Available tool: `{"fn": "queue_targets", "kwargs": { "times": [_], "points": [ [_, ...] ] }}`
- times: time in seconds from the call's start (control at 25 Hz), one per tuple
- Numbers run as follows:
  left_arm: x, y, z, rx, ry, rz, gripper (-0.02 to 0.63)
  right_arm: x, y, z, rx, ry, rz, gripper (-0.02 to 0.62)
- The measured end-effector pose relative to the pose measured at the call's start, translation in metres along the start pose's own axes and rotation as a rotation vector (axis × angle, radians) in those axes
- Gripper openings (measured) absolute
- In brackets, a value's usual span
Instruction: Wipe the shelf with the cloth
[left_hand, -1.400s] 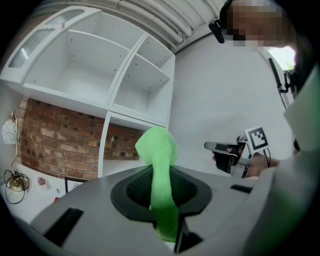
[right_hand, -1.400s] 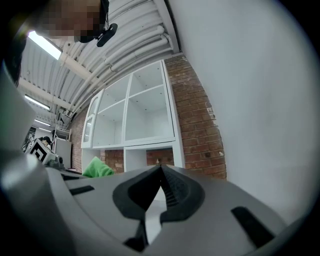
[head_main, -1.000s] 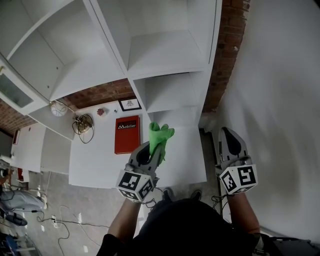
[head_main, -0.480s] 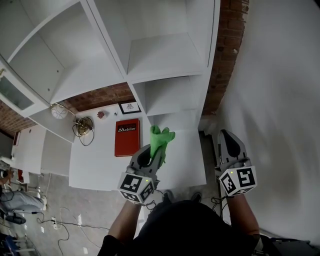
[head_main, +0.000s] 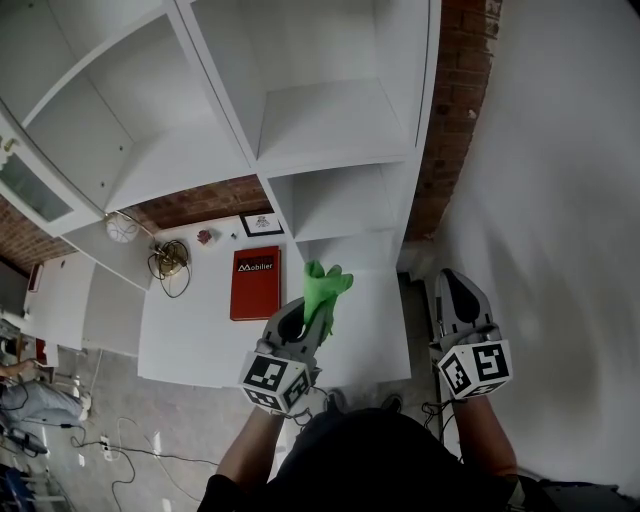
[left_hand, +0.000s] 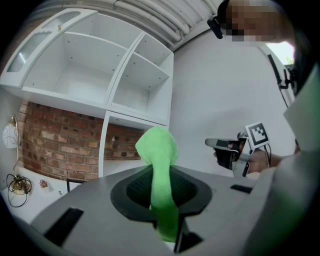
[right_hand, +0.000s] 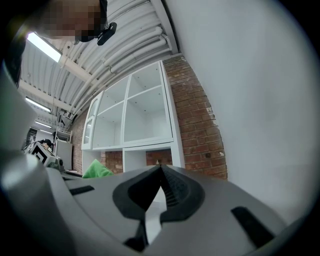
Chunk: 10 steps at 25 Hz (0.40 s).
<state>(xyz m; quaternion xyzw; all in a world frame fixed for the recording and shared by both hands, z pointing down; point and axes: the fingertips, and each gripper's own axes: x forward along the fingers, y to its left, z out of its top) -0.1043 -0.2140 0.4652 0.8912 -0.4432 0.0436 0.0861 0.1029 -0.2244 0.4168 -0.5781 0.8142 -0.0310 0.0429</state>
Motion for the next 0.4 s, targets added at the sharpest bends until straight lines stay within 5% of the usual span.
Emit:
{"fn": "queue_targets", "kwargs": {
  "times": [0.4],
  "points": [
    [0.0024,-0.0052,-0.0006,0.001,-0.001,0.012,0.064,-0.0019,-0.0049,0.0003,-0.005,0.001,0.008,0.0]
  ]
}}
